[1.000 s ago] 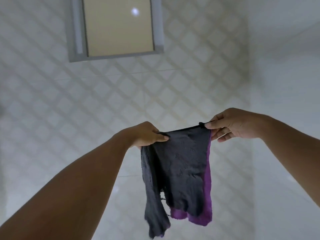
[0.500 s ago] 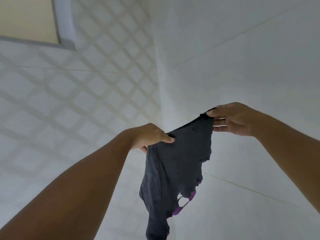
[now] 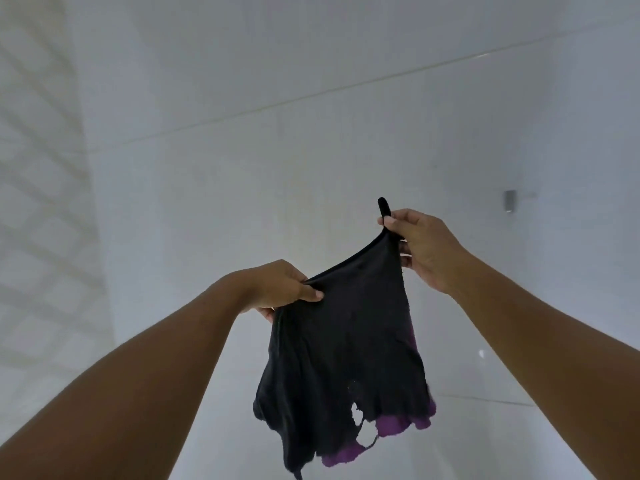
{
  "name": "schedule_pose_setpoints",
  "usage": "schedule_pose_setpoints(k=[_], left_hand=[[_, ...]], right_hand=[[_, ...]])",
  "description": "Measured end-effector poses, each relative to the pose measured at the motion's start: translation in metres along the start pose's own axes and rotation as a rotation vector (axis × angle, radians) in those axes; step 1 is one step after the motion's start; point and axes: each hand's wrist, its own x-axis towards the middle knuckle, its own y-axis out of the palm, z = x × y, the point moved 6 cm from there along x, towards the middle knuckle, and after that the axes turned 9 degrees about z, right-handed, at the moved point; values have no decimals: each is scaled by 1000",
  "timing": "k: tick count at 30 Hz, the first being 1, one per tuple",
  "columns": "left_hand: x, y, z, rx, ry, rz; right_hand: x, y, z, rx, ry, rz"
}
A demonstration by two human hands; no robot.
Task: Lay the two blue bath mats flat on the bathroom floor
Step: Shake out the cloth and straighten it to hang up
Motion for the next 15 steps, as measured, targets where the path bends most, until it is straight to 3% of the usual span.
schedule_pose_setpoints(k=[10,15], left_hand=[[85,88,-162,62,239,123],[105,116,-188,99,257,147]], right_hand=[[-48,-180,39,-341,-146,-493],[-54,-216,29,-378,-87,-533]])
